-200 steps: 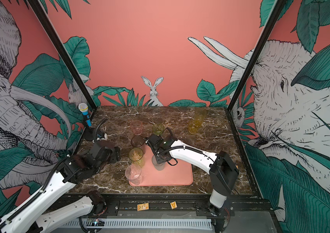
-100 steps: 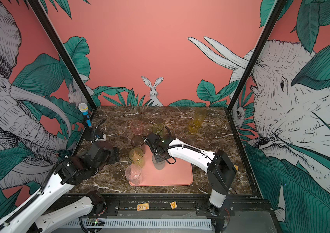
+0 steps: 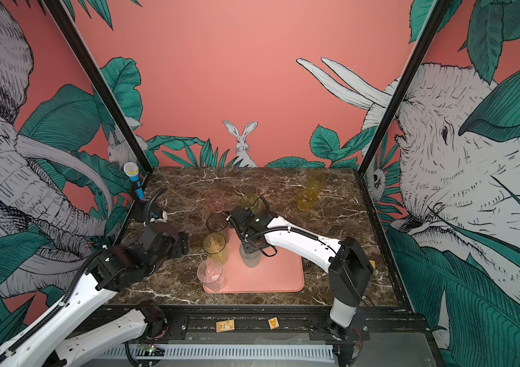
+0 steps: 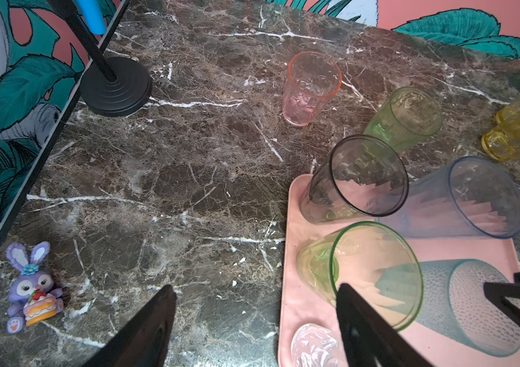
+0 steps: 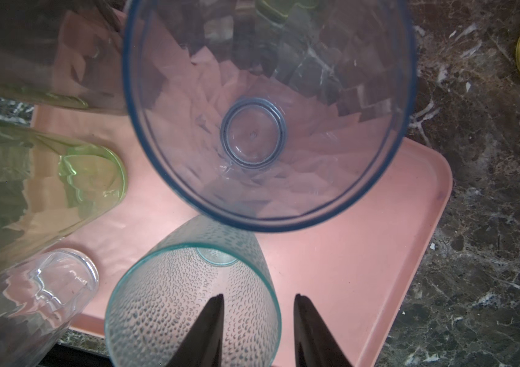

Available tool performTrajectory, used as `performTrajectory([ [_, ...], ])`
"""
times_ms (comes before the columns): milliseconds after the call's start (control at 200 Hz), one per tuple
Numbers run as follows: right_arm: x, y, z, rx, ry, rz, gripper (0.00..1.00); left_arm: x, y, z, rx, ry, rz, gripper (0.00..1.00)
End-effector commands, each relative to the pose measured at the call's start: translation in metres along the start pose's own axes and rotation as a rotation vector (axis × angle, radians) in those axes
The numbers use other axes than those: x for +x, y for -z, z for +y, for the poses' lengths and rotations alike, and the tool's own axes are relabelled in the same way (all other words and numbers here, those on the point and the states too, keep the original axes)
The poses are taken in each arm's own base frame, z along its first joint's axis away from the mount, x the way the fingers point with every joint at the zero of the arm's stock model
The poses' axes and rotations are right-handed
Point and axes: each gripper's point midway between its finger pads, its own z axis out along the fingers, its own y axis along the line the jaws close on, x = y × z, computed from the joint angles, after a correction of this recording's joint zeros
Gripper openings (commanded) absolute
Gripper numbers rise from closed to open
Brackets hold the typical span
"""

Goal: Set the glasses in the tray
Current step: 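Lower the teal glass onto the tray and open the right gripper, then raise right gripper and reach toward the yellow glasses farther from the robot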

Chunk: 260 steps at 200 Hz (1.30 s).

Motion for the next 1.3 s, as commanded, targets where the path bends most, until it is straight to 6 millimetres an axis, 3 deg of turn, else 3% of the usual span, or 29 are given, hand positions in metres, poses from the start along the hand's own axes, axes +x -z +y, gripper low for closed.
performTrajectory([
  [0, -0.004, 0.032, 0.0, -0.039, -0.003, -0.04, 0.42, -0.001, 0.004, 0.005, -0.009, 0.026, -0.004, 0.81],
  [125, -0.005, 0.05, 0.0, -0.085, -0.004, -0.053, 0.46, -0.002, 0.004, 0.004, -0.006, 0.027, -0.005, 0.81],
  [210, -0.002, 0.052, -0.006, -0.081, -0.007, -0.028, 0.48, -0.002, 0.004, 0.004, -0.005, 0.03, -0.004, 0.81],
  [250, -0.002, 0.066, -0.011, -0.101, -0.019, -0.054, 0.49, -0.002, 0.004, 0.003, -0.003, 0.032, -0.004, 0.81],
  [395, 0.003, 0.073, -0.02, -0.155, -0.037, -0.052, 0.52, -0.001, 0.003, 0.004, -0.005, 0.032, -0.001, 0.81],
  [895, 0.008, 0.077, -0.102, -0.047, -0.125, -0.059, 0.66, 0.0, 0.002, 0.002, -0.007, 0.03, 0.003, 0.81],
  [1296, -0.016, 0.09, -0.171, 0.039, -0.233, -0.133, 0.71, -0.004, 0.001, 0.0, -0.005, 0.032, -0.004, 0.81],
])
